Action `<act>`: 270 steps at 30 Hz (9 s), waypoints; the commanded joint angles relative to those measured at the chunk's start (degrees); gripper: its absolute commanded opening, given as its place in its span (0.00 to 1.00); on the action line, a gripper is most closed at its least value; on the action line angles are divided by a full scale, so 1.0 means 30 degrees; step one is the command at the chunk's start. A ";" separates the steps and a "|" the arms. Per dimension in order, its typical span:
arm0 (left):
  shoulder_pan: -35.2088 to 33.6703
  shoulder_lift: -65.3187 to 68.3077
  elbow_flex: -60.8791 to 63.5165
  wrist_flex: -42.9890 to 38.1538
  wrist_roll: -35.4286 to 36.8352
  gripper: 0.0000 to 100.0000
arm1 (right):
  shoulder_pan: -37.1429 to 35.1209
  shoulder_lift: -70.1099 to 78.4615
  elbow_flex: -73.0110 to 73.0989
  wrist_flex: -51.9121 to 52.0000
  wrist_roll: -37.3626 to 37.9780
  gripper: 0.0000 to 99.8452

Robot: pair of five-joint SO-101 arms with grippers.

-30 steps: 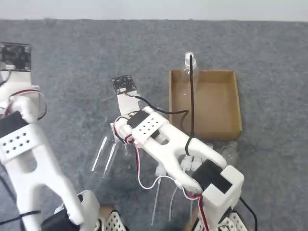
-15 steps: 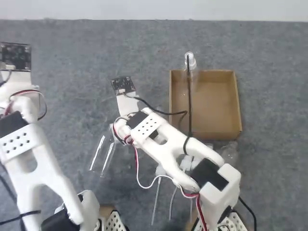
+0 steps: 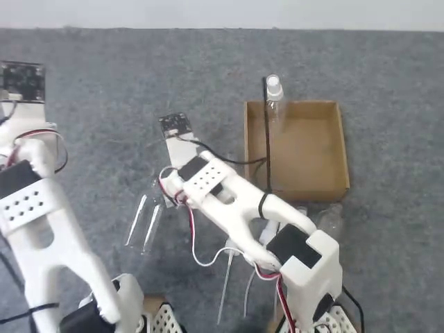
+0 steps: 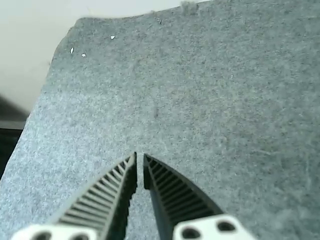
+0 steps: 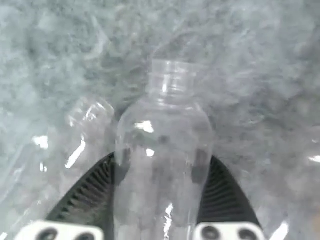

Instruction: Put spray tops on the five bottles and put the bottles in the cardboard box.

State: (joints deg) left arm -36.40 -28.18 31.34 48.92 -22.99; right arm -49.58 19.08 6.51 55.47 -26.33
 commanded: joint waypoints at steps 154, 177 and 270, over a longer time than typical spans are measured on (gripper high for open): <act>2.2330 0.0674 0.7810 0.4308 0.5626 0.21 | 2.9143 -1.1092 1.0432 -0.0308 2.2945 0.04; 2.2359 0.0498 1.1853 0.0850 0.4308 0.20 | 2.9231 -1.1121 1.0432 -0.0278 2.2857 0.04; 1.3656 1.6440 -1.4139 0.8234 0.7355 0.01 | 2.9260 -1.1267 1.0462 -0.0278 2.3004 0.04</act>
State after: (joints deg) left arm 4.84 31.43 -6.46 68.35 -1.10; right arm 38.24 -14.07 38.15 55.12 42.15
